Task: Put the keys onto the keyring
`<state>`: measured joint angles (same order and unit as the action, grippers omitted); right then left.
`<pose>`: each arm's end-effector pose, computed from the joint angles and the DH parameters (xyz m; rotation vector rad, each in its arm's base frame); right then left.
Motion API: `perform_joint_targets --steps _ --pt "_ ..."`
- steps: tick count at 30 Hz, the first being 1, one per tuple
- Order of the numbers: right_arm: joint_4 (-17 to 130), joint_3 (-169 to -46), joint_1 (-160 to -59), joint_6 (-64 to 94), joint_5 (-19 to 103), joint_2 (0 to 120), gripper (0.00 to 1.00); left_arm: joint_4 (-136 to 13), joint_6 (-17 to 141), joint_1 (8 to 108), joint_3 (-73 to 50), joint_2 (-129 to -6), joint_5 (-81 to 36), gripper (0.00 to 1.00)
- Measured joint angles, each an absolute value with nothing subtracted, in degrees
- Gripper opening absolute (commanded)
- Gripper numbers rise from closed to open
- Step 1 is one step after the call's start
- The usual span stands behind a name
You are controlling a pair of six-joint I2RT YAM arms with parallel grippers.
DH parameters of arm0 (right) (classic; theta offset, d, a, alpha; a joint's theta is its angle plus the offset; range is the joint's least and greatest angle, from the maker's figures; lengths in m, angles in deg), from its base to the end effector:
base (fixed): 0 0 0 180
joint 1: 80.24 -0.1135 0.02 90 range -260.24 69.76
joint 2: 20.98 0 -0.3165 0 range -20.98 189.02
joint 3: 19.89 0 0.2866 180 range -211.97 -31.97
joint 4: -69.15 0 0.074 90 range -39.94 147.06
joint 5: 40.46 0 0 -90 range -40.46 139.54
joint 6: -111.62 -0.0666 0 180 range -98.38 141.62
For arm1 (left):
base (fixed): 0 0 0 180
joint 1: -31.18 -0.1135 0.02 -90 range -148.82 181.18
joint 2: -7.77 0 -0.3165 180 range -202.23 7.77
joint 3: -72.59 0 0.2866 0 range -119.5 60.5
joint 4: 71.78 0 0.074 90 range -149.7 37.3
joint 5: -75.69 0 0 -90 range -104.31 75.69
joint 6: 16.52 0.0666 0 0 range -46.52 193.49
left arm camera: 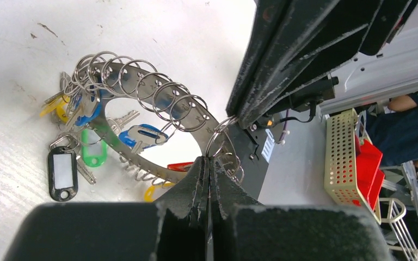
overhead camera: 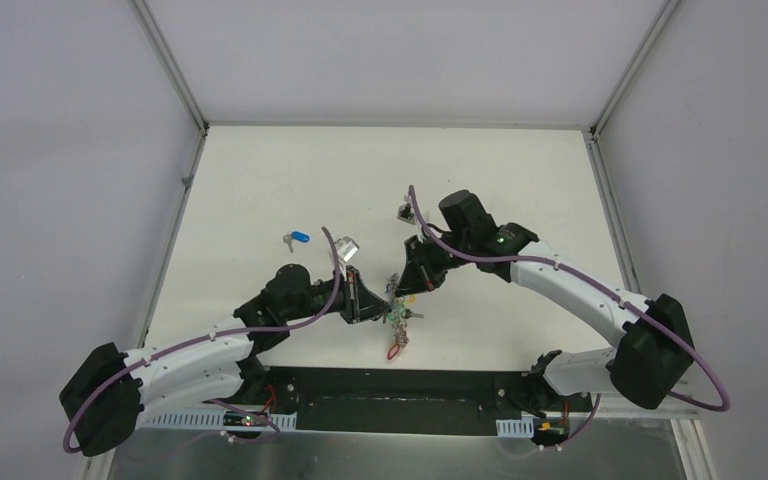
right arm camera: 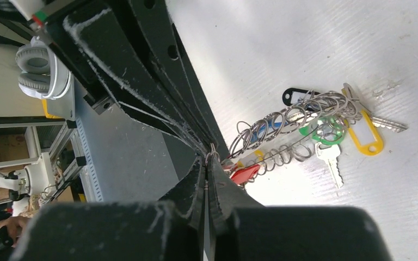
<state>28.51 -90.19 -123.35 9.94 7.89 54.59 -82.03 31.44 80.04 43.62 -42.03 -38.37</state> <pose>0.1980 0.2460 0.3048 -1.0375 2.2795 1.2972 0.1217 -0.1806 0.2286 0.4661 1.9493 -1.4631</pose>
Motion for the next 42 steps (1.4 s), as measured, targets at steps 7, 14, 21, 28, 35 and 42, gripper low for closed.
perform_joint_targets --steps 7,14,21,28,35,42 --pt "28.00 -90.25 -123.18 9.35 7.04 57.41 0.00 -77.76 34.07 80.76 41.72 -41.90 -38.19 0.00" --pt "27.41 -90.65 -123.07 9.02 6.42 58.98 0.03 -75.05 35.64 81.26 40.93 -40.98 -36.90 0.00" --pt "27.26 -90.78 -122.96 8.78 5.22 59.55 0.07 -73.11 36.58 81.59 39.95 -40.96 -36.66 0.00" --pt "27.22 -90.85 -122.74 8.06 4.04 60.67 0.31 -71.14 36.73 81.88 38.92 -40.96 -35.04 0.00" --pt "27.15 -90.82 -122.74 7.36 6.27 58.09 0.55 -71.23 36.60 81.88 38.16 -40.96 -33.14 0.00" --pt "27.59 -90.10 -121.89 7.14 8.19 50.72 0.58 -71.25 36.58 81.88 38.16 -40.96 -32.36 0.00"
